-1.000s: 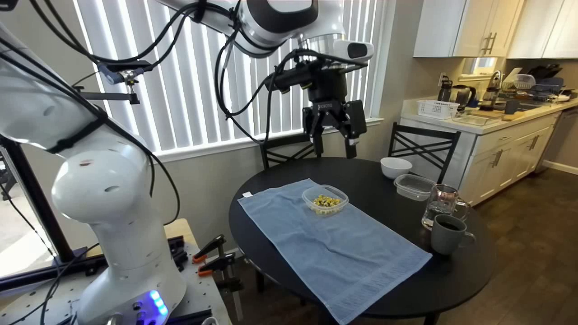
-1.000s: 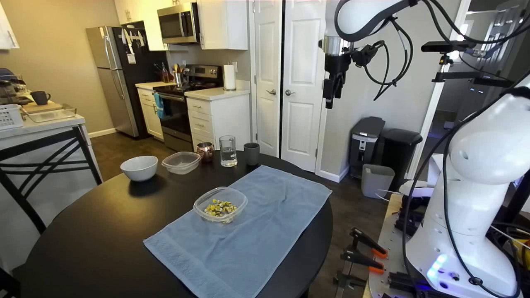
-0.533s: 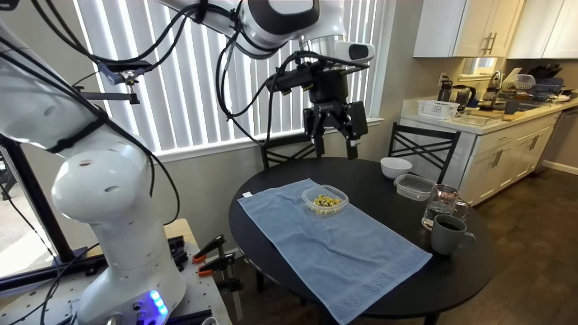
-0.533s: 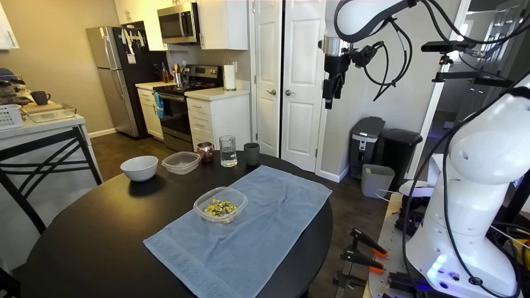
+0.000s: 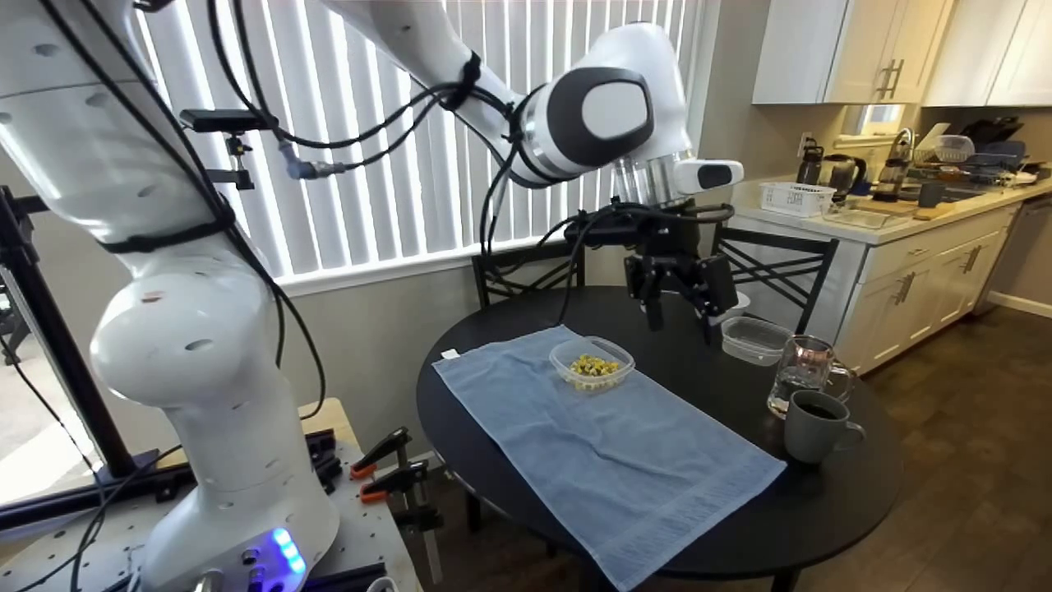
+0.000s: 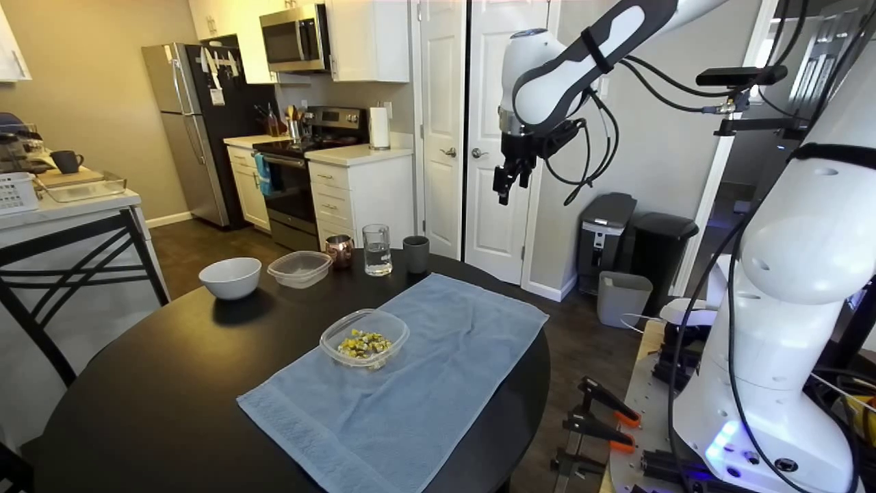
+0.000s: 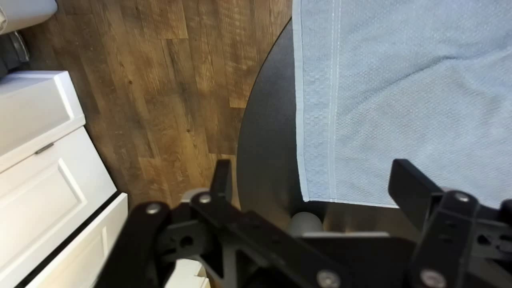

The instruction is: Pour the sweets out of the bowl

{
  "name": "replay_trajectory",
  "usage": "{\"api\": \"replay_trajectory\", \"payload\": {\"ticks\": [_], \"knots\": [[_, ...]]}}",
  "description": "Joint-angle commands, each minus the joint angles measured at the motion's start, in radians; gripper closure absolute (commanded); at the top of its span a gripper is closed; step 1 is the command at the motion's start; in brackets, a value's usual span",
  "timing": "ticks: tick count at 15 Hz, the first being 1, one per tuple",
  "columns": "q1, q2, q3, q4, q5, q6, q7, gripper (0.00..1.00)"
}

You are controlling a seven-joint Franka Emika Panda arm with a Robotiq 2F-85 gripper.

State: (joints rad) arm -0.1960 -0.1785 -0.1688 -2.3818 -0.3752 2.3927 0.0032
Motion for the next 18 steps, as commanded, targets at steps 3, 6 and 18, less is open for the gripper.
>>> {"api": "replay_trajectory", "payload": {"ticks": [3,6,18], "knots": [[0.03,0.227,0.056,0.217,-0.033,-0.052,0.342,0.0],[0.075,0.295,0.066,0.29,0.054,-0.035,0.343,0.0],[0.123,0.285,0.186,0.267,0.664,0.017,-0.107,0.0]]}}
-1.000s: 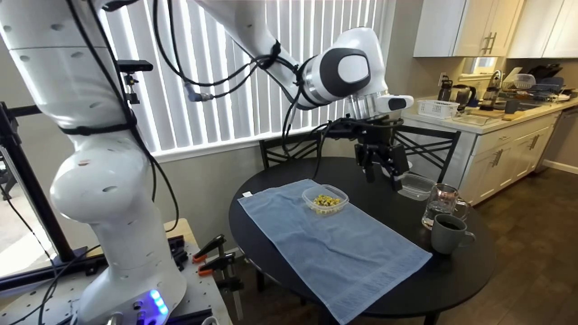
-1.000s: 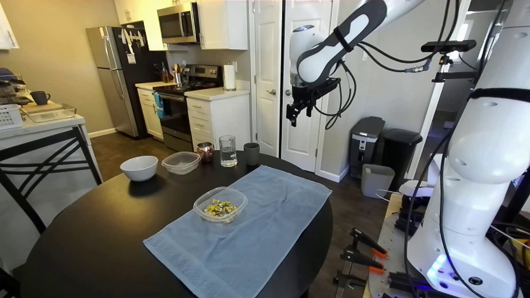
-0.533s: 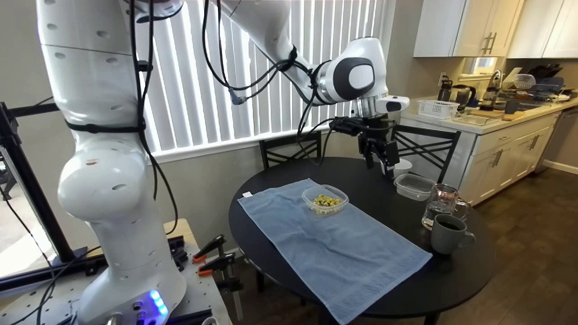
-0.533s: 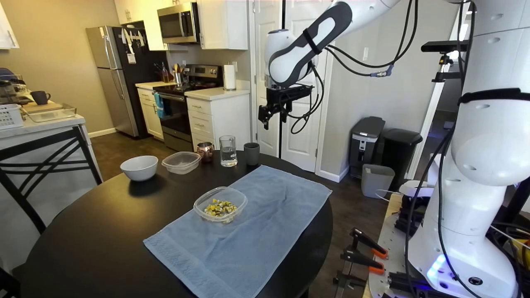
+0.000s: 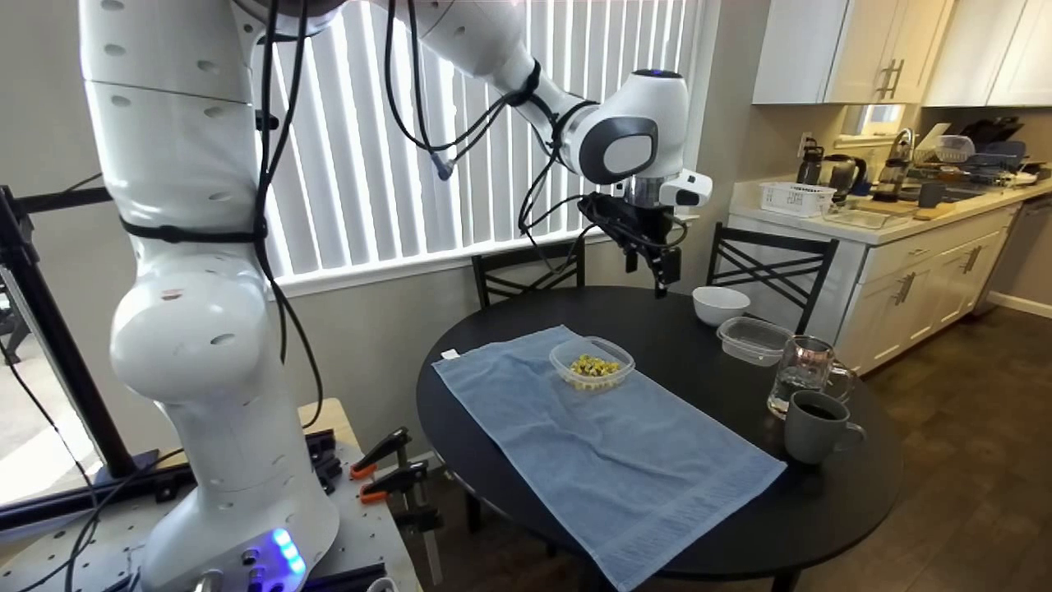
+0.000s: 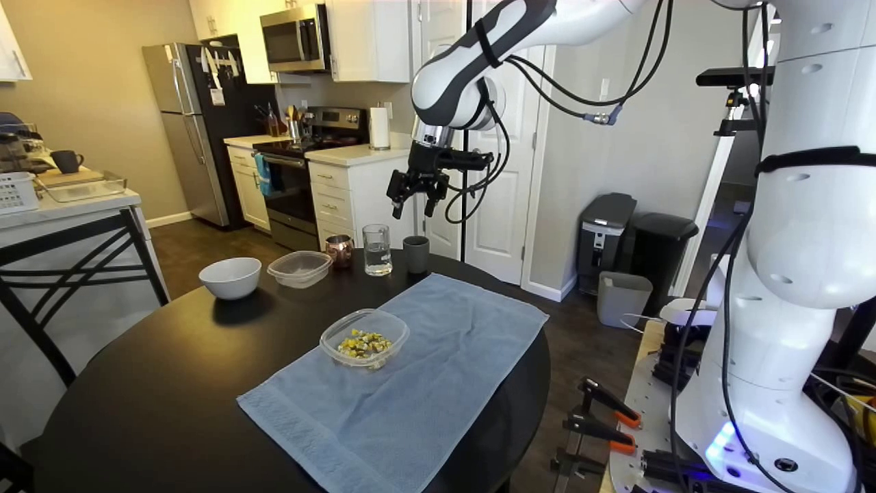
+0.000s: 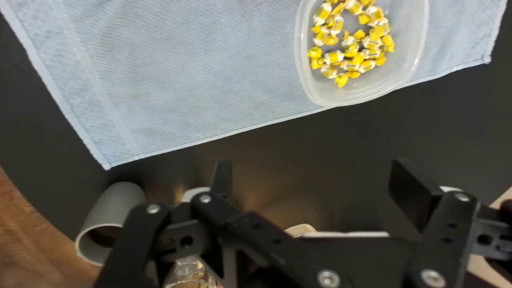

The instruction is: Pour the sweets out of the bowl

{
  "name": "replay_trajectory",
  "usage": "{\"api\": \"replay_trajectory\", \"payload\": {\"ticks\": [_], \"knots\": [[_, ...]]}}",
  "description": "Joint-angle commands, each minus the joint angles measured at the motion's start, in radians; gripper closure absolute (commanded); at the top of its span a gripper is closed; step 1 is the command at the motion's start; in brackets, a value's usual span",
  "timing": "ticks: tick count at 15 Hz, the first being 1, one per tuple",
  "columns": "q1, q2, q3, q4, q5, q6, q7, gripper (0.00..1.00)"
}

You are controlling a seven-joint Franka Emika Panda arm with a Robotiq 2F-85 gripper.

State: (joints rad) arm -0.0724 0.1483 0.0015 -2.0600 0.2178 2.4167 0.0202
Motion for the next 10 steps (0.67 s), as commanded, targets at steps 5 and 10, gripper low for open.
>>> {"api": "replay_trajectory", "payload": {"ticks": [5,10], "knots": [[0.01,-0.009,0.006,-0.023,0.037,-0.005,-0.077,0.0],[0.01,-0.01,0.006,-0.024,0.037,-0.005,-0.078,0.0]]}}
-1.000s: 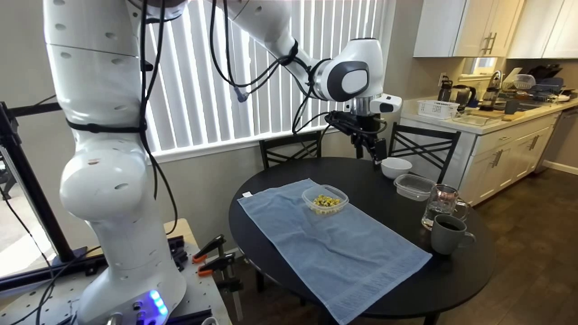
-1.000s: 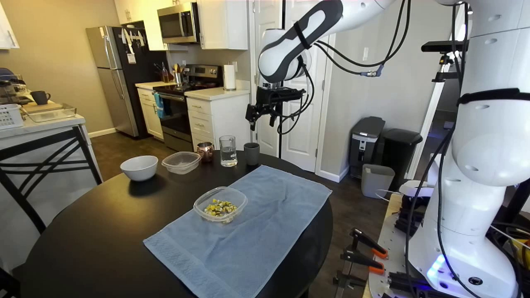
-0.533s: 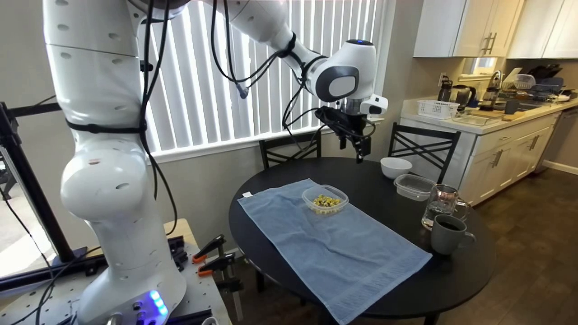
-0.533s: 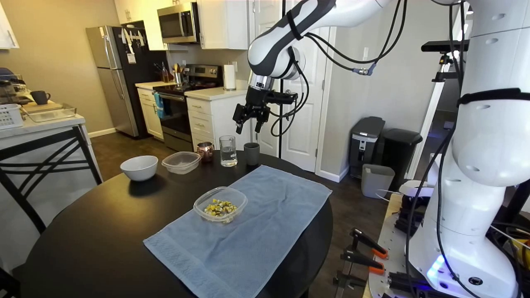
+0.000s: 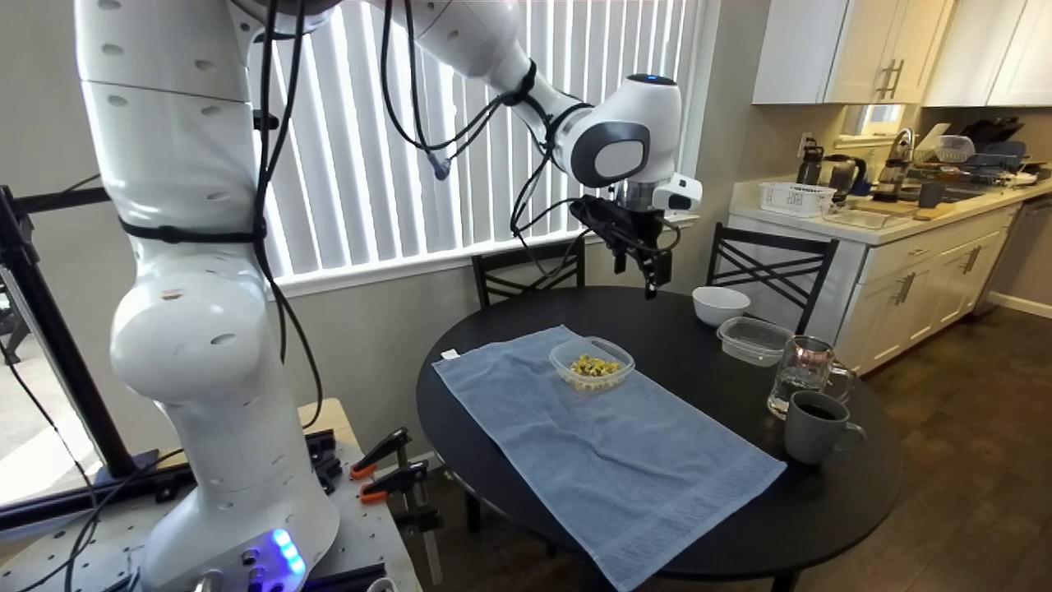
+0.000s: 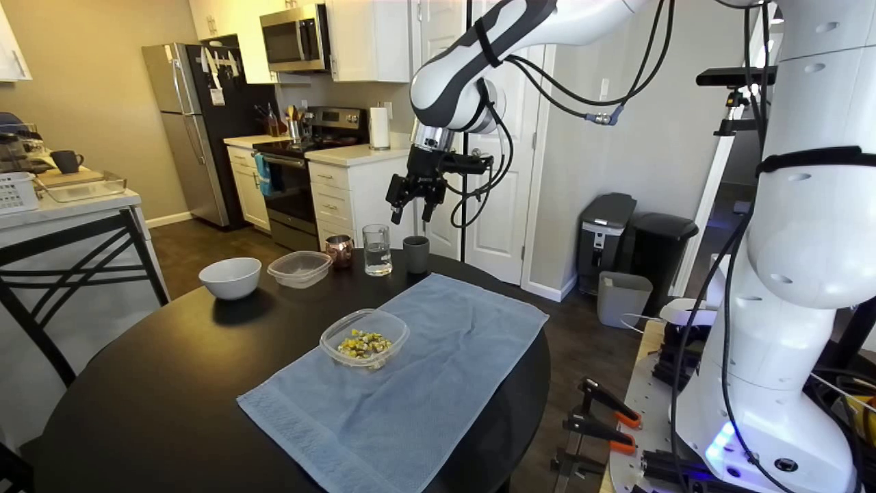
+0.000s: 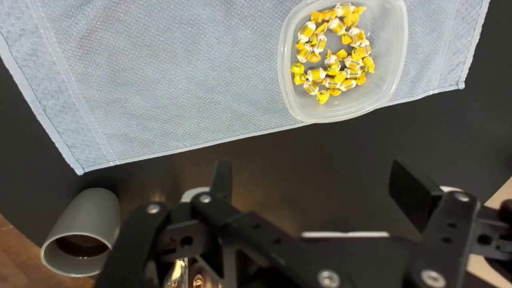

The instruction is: Pour the sweets out of the bowl

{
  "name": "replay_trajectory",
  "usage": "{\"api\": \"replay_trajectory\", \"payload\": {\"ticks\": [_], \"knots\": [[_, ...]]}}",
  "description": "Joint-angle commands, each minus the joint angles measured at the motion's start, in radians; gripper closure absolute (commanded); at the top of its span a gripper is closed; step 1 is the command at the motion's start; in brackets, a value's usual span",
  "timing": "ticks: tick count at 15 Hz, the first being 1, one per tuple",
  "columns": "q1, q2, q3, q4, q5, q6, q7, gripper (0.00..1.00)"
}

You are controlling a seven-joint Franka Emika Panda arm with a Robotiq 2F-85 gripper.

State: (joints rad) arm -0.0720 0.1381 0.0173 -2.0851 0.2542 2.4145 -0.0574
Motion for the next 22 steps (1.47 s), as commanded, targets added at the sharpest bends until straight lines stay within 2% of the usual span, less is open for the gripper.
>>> {"api": "replay_trajectory", "payload": {"ticks": [1,3,6,12,16,22], "knots": [[0.019,0.018,-0.013,0.014,-0.028,0.019,0.048,0.0],[0.04,0.1,-0.017,0.08,-0.057,0.055,0.182,0.0],[0.092,0.259,-0.032,0.237,-0.098,0.084,0.412,0.0],[0.229,0.57,-0.136,0.603,-0.144,-0.019,0.843,0.0],[0.273,0.711,-0.168,0.846,-0.153,-0.218,1.097,0.0],[0.261,0.839,-0.12,1.148,-0.136,-0.643,1.378,0.0]]}}
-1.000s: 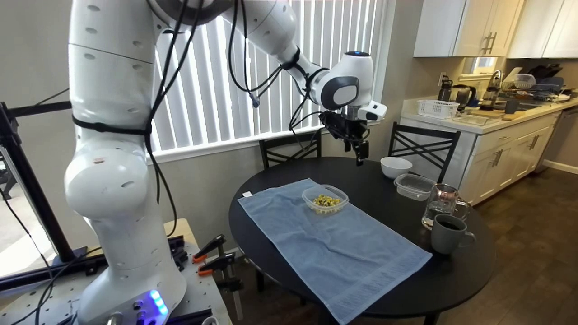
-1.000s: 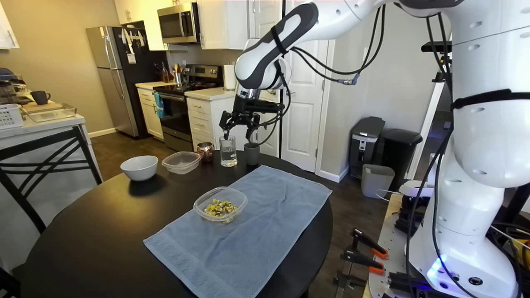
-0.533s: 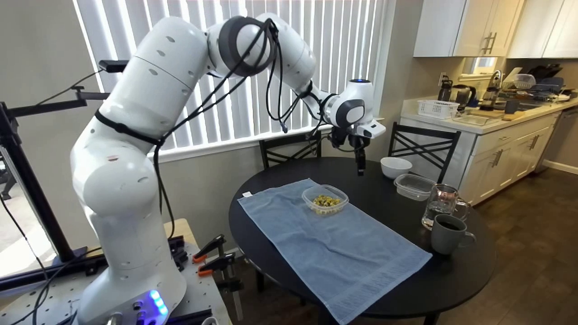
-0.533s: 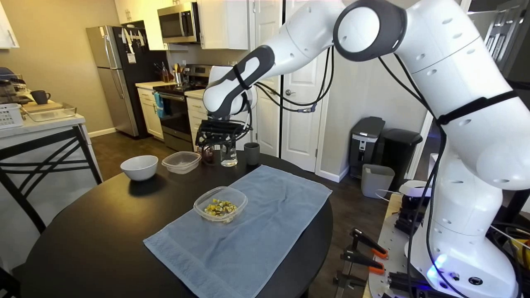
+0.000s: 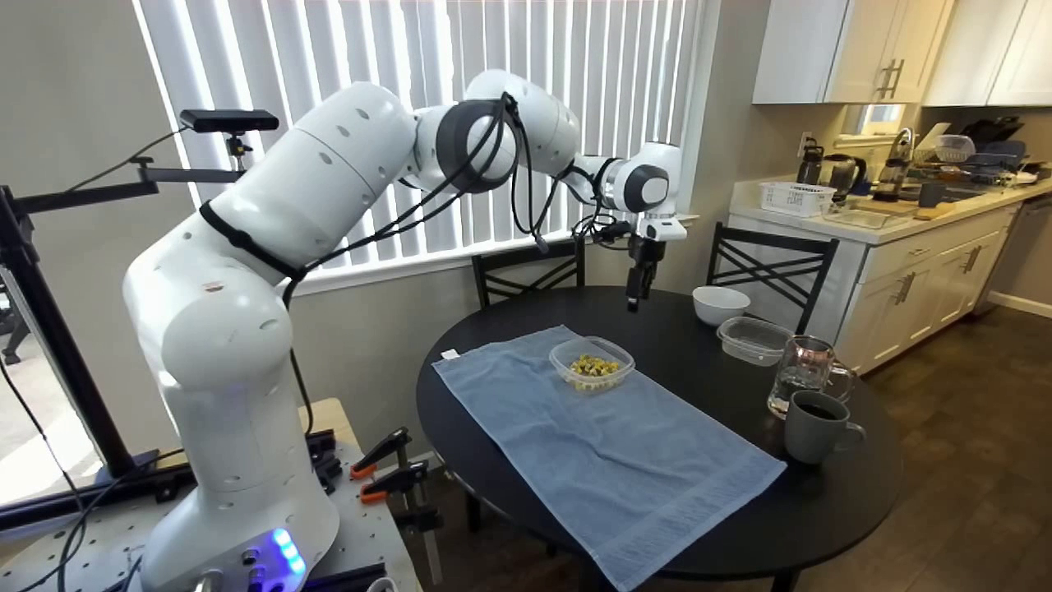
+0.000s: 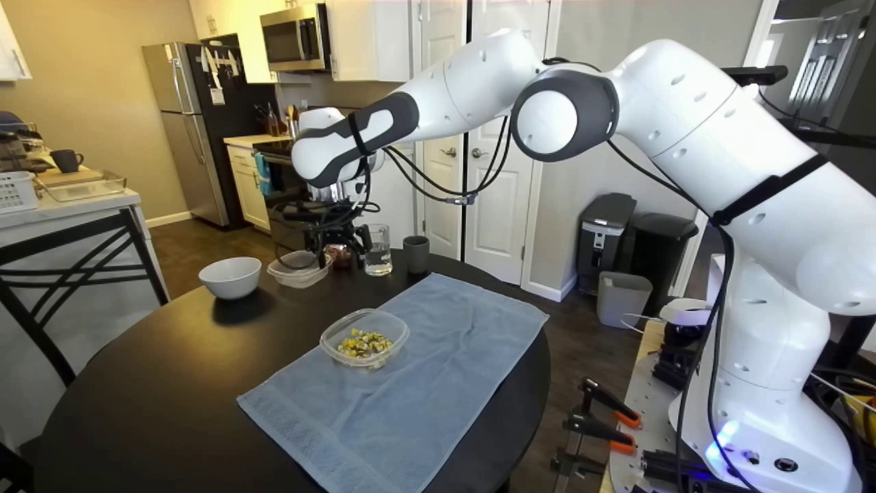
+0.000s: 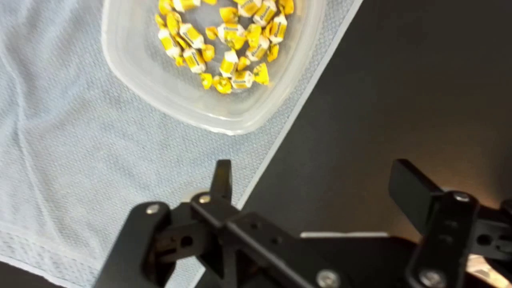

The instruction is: Pour the sweets out of the bowl

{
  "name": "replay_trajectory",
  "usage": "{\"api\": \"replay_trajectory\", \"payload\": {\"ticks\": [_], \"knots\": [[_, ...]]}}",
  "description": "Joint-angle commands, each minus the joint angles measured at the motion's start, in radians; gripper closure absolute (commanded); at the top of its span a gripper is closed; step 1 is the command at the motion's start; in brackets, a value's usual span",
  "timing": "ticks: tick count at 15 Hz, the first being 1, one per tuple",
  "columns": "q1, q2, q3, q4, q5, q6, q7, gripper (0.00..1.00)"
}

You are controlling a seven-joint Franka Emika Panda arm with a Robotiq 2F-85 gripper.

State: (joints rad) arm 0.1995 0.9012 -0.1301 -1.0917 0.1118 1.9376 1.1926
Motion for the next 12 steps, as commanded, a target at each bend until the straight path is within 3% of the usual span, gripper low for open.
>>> {"api": "replay_trajectory", "payload": {"ticks": [1,5,12], "knots": [[-0.009,0.094,0.035,0.188,0.007,-0.215,0.173,0.0],[-0.003,0.188,0.079,0.28,0.015,-0.29,0.289,0.0],[-0.003,0.308,0.074,0.326,0.017,-0.269,0.329,0.0]]}}
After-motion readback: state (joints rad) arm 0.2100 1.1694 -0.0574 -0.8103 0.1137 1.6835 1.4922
